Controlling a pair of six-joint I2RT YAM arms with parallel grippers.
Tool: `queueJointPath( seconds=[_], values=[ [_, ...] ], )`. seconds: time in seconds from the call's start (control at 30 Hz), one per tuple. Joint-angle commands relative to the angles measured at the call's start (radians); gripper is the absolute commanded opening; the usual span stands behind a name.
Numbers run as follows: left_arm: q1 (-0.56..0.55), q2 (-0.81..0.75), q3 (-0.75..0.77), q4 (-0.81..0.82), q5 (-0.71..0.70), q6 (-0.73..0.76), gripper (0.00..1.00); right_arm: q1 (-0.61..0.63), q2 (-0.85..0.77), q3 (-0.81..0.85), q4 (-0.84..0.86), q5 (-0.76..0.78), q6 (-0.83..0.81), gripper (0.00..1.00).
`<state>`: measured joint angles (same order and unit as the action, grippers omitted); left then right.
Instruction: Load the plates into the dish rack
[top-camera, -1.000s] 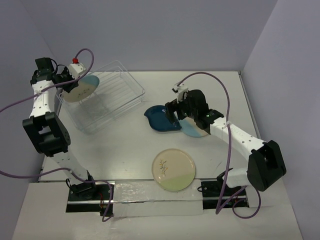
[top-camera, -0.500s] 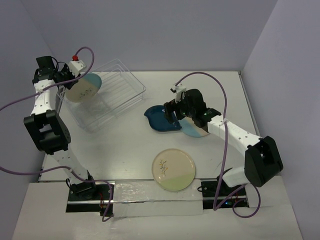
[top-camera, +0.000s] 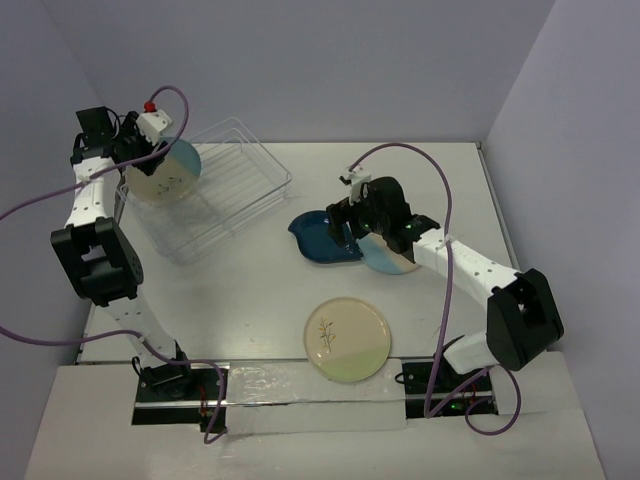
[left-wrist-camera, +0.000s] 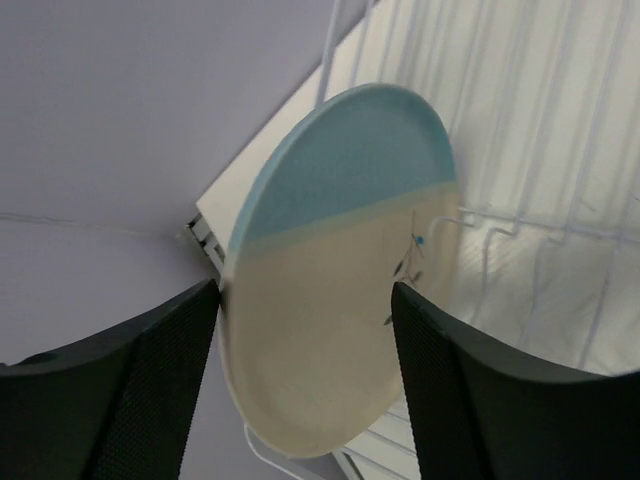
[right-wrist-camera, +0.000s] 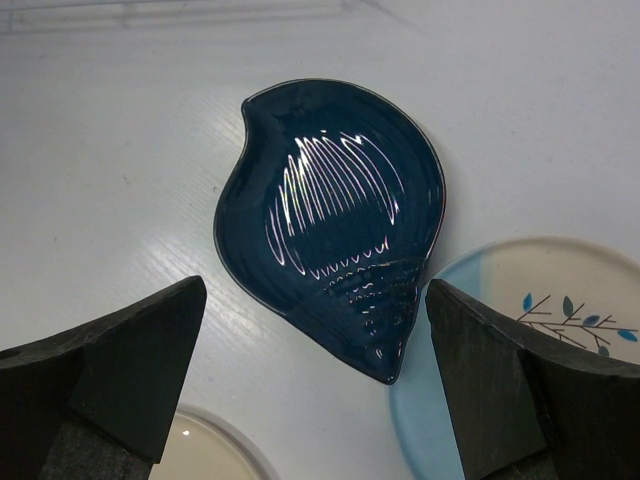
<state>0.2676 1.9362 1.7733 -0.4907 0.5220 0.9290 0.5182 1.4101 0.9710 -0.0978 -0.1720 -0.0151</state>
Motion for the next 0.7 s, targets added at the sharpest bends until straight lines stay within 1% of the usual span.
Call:
queueJointPath(
  seconds=[0.0,0.07,0.1,0.17,0.23,0.27,0.3,0.37,0.4,0.47,0.5,0.57,0.63,0.67],
  values=[
    [-0.007,-0.015,0.042,0.133,-0.034,-0.088,0.79,-0.006,0.005,0.051,0.010,0.002,0.007,0.98],
    [-0.008,-0.028,0.027,0.161,-0.049,-0.104,0.83,-0.006,0.004,0.051,0.010,0.002,0.009,0.98],
    [-0.008,-0.035,0.026,0.164,-0.051,-0.105,0.83,-0.006,0.004,0.051,0.010,0.004,0.009,0.98],
    [-0.011,-0.058,-0.009,0.252,-0.119,-0.148,0.90,-0.006,0.001,0.051,0.010,0.016,0.013,0.98],
    [-0.012,-0.070,-0.020,0.309,-0.169,-0.193,0.94,-0.006,-0.003,0.051,0.011,0.030,0.014,0.98],
    [-0.013,-0.080,-0.020,0.335,-0.205,-0.226,0.96,-0.006,-0.008,0.051,0.012,0.046,0.014,0.98],
    [-0.013,-0.089,-0.018,0.345,-0.214,-0.264,0.97,-0.006,-0.011,0.051,0.012,0.058,0.051,0.99],
    [-0.013,-0.129,-0.026,0.410,-0.242,-0.322,0.98,-0.006,-0.022,0.047,0.015,0.097,0.065,0.99],
    [-0.016,-0.148,-0.023,0.446,-0.272,-0.388,0.99,-0.006,-0.028,0.045,0.017,0.119,0.078,0.99],
    [-0.030,-0.181,0.017,0.467,-0.350,-0.551,0.99,-0.006,-0.040,0.040,0.019,0.144,0.105,1.00],
    [-0.035,-0.188,0.034,0.452,-0.359,-0.596,0.99,-0.006,-0.042,0.037,0.021,0.156,0.116,1.00],
    [-0.066,-0.230,0.132,0.393,-0.409,-0.857,0.99,-0.007,-0.054,0.025,0.031,0.170,0.143,1.00],
    [-0.092,-0.300,0.162,0.337,-0.403,-1.026,0.99,-0.009,-0.053,0.011,0.039,0.193,0.150,1.00],
    [-0.108,-0.322,0.163,0.319,-0.395,-1.062,0.99,-0.009,-0.050,0.004,0.040,0.193,0.150,1.00]
  ],
)
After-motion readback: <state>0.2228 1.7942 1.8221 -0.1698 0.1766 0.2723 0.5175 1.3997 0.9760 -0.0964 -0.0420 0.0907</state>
